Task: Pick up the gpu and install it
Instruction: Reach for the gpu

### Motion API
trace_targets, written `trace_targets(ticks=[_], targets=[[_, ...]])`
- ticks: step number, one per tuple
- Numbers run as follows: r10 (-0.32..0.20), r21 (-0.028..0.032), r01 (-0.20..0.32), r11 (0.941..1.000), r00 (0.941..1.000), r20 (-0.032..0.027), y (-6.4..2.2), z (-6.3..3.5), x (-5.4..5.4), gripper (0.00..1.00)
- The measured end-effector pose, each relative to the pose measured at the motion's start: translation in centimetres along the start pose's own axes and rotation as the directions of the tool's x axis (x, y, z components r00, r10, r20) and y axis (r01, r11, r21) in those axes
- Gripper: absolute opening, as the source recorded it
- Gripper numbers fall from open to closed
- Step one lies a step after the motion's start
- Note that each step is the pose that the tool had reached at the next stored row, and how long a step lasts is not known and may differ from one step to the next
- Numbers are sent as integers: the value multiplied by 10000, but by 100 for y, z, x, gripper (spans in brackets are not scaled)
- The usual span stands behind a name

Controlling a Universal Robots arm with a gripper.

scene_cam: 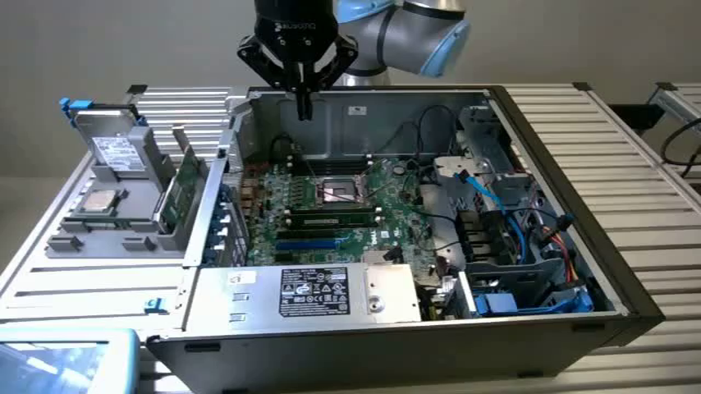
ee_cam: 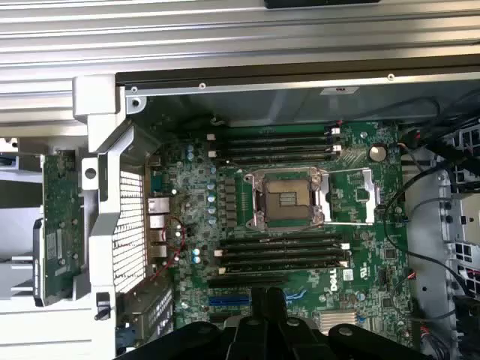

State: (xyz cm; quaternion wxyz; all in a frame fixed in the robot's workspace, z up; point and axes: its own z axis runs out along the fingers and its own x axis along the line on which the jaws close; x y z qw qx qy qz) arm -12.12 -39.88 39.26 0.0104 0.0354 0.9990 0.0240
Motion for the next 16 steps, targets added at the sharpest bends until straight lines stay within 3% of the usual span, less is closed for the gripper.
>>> trace_targets(ticks=[16], targets=[[2,2,-2,10000,10000,-1,-1,-1,18,12]])
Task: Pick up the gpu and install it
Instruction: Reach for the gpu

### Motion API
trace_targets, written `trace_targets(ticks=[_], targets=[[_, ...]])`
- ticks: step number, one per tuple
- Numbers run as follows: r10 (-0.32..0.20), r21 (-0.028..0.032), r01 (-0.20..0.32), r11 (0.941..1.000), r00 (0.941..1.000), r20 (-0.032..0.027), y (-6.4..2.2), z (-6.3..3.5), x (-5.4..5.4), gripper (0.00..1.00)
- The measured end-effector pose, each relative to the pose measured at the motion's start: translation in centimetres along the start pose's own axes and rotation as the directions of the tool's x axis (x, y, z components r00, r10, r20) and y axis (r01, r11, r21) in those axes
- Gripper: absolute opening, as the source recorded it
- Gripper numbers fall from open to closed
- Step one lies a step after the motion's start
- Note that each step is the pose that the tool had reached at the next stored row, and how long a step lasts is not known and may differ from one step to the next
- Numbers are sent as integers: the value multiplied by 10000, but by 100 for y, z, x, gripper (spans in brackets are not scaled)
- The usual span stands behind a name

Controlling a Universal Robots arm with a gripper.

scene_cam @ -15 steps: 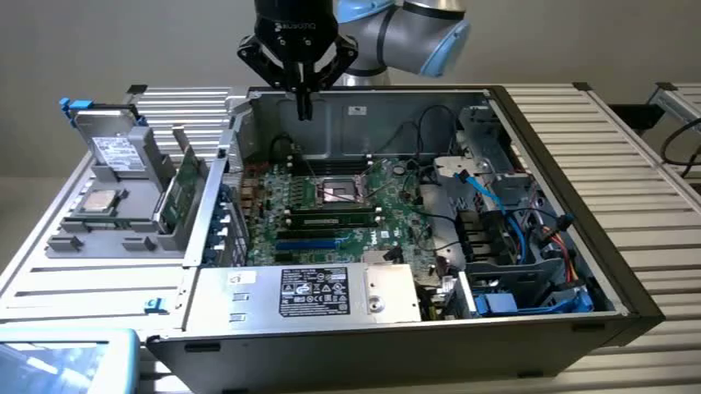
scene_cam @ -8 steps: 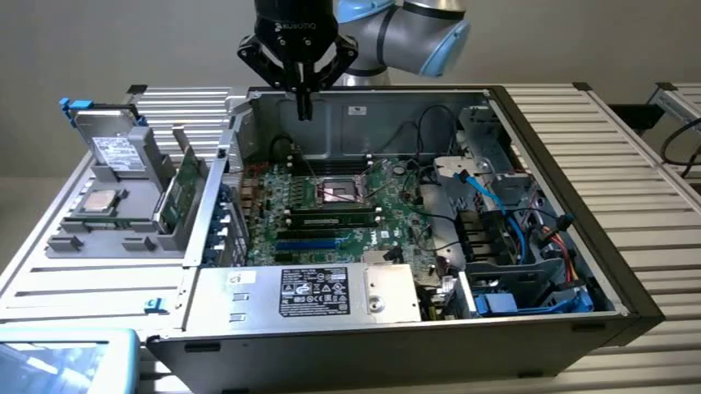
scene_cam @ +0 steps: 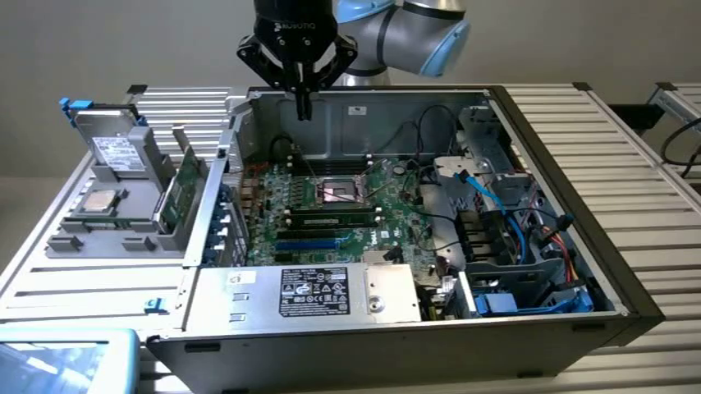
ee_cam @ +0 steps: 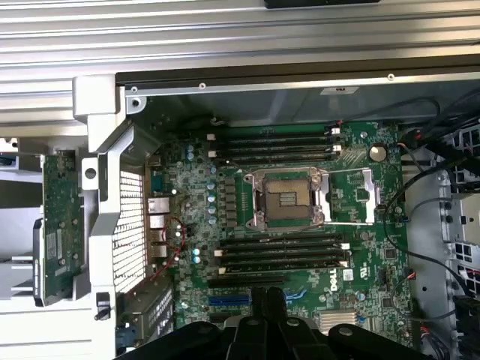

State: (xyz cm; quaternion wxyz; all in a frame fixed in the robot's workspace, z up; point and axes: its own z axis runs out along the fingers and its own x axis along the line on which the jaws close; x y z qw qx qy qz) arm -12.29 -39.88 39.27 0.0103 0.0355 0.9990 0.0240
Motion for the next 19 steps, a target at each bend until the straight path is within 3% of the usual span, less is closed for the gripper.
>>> trace_targets(ticks=[13,19], targets=[[-9,0,9,10000,10000,-7,-11,35,563,12],[-4,6,4,10000,9999,-102,-26,59,821,12]])
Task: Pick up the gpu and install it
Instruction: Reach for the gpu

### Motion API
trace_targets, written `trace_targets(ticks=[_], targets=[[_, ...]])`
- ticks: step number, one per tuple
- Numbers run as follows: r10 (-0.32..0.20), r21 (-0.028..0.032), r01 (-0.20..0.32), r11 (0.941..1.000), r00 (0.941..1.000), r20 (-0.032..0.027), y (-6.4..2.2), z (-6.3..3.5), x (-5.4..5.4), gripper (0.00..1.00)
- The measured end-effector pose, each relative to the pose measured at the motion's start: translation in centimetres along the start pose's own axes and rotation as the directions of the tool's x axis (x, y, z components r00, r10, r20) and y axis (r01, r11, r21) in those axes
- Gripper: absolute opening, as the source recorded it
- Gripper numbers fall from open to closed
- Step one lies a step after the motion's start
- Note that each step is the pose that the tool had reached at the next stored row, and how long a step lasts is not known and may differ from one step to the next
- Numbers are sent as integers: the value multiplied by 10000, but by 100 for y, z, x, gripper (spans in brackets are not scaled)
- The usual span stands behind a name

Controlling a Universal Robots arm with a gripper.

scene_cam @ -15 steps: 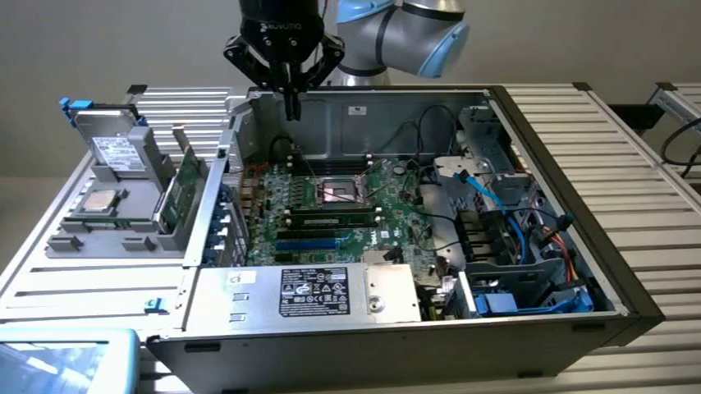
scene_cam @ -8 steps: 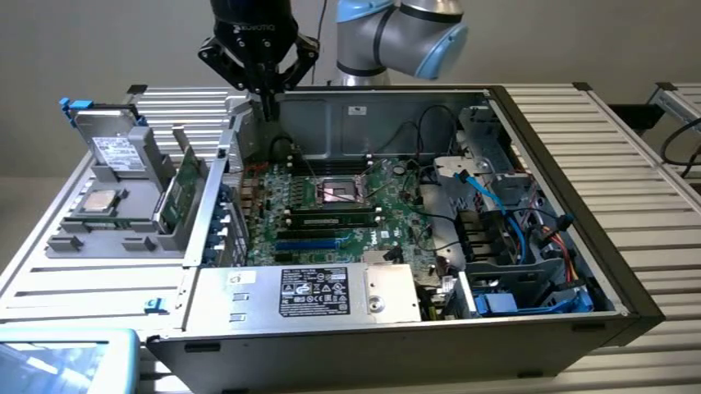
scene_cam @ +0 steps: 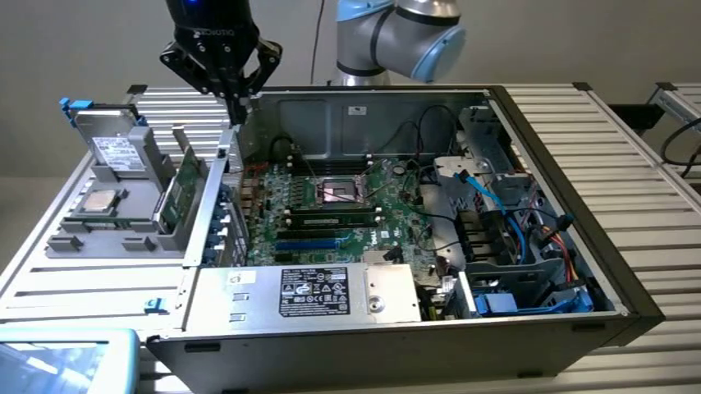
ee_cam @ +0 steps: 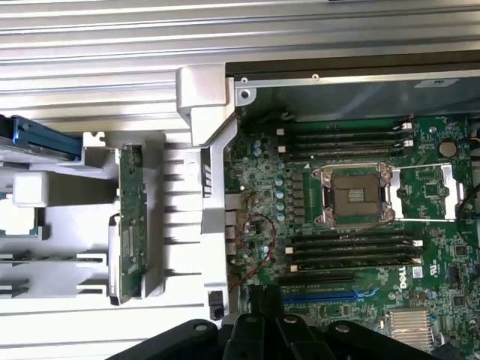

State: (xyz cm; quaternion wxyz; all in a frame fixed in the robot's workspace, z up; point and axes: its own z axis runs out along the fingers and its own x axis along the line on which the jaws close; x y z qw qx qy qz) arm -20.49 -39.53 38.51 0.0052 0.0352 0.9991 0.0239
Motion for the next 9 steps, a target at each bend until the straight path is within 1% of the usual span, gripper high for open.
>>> trace_targets(ticks=[2,9], targets=[[0,2,0,10000,10000,-30,-7,7,91,12],[-5,2,5,10000,10000,-33,-30,27,407,12]])
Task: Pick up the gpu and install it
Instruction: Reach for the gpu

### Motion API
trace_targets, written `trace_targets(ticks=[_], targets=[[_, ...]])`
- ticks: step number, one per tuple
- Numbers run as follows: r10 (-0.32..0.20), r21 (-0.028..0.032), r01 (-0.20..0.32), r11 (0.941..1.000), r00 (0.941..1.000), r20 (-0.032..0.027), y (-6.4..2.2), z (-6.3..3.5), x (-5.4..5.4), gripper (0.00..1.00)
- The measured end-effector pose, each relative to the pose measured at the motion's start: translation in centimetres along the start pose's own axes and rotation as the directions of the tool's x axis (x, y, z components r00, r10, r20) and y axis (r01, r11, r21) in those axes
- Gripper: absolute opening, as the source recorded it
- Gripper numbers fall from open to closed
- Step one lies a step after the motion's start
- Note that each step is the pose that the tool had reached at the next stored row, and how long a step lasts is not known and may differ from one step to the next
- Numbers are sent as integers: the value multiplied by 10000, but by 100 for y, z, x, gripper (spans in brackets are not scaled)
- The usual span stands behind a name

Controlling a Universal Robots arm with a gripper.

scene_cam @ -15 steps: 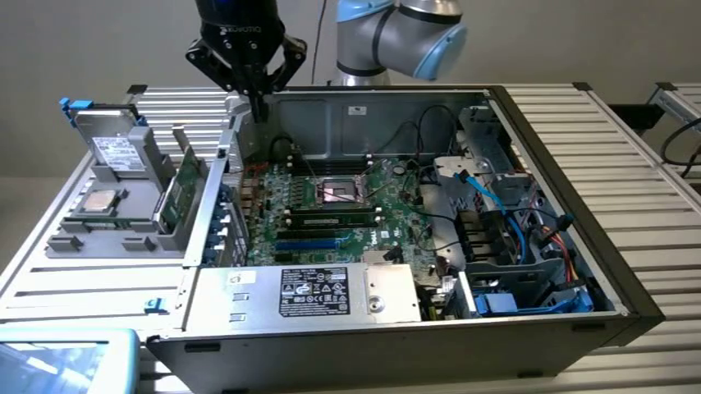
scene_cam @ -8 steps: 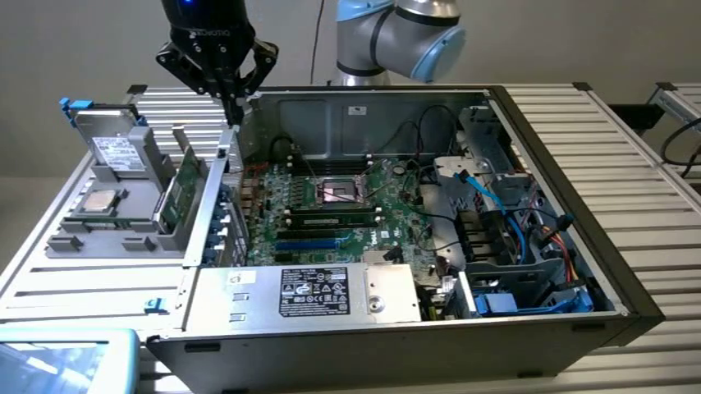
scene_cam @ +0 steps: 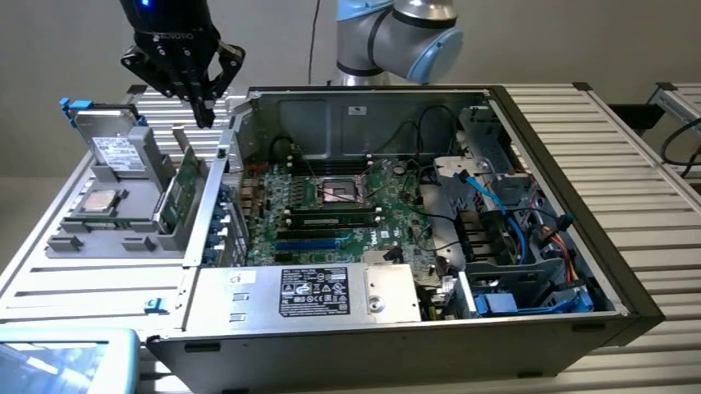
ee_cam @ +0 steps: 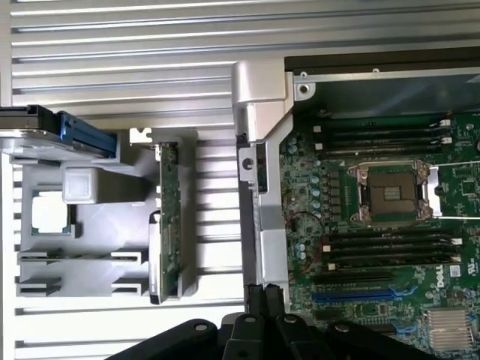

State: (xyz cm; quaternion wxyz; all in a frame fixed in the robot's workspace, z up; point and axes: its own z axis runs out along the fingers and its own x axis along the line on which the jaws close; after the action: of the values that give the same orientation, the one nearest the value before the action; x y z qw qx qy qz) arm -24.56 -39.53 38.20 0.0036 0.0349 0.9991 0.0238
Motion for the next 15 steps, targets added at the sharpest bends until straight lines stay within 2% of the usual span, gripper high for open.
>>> trace_targets(ticks=[5,15], targets=[[-7,0,7,10000,10000,-1,-16,21,218,12],[-14,-1,14,10000,10000,0,-40,57,548,12]])
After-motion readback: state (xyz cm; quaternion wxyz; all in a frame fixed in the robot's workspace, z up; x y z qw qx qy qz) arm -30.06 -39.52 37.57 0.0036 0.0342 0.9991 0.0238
